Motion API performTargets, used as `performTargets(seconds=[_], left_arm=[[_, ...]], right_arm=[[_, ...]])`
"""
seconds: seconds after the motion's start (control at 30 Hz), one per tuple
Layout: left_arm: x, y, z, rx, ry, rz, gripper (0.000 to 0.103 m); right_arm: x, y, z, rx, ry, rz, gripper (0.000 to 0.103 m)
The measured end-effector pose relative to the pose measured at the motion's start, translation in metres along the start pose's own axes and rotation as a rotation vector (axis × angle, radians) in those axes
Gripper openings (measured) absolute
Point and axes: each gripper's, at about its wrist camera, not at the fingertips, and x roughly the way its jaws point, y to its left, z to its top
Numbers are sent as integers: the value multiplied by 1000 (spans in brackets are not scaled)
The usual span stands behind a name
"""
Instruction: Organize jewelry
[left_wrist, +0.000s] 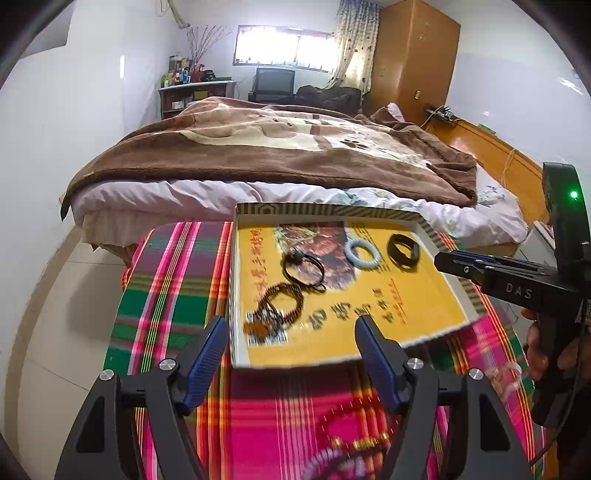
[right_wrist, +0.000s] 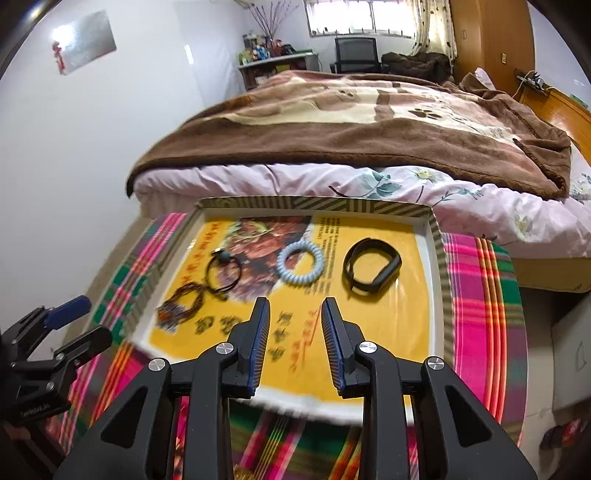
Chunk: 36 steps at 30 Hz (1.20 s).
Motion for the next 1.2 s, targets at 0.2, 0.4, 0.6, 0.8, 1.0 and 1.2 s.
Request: performTargets(seconds=[0.2, 0.4, 0.6, 0.8, 1.0, 1.2], left_arm=[[-26, -5, -29, 17, 3, -15, 74], [-26, -2, -63, 11, 56, -50, 75], [-11, -6, -93, 55, 127, -62, 75], [5, -12, -103, 77, 168, -39, 75], [16, -16, -105, 96, 189, -35, 59], [18, -25, -101, 133, 193, -39, 37]], right_arm=[[-25, 8, -35, -10, -15, 30, 46], [-34, 10, -77, 3, 5, 55, 46], [-42, 15, -109, 0, 4, 56, 46], [-46, 21, -126, 4, 18, 70, 46], [-53, 22, -131, 3, 5, 63, 46], [-73, 3, -136, 77, -48, 54, 46]])
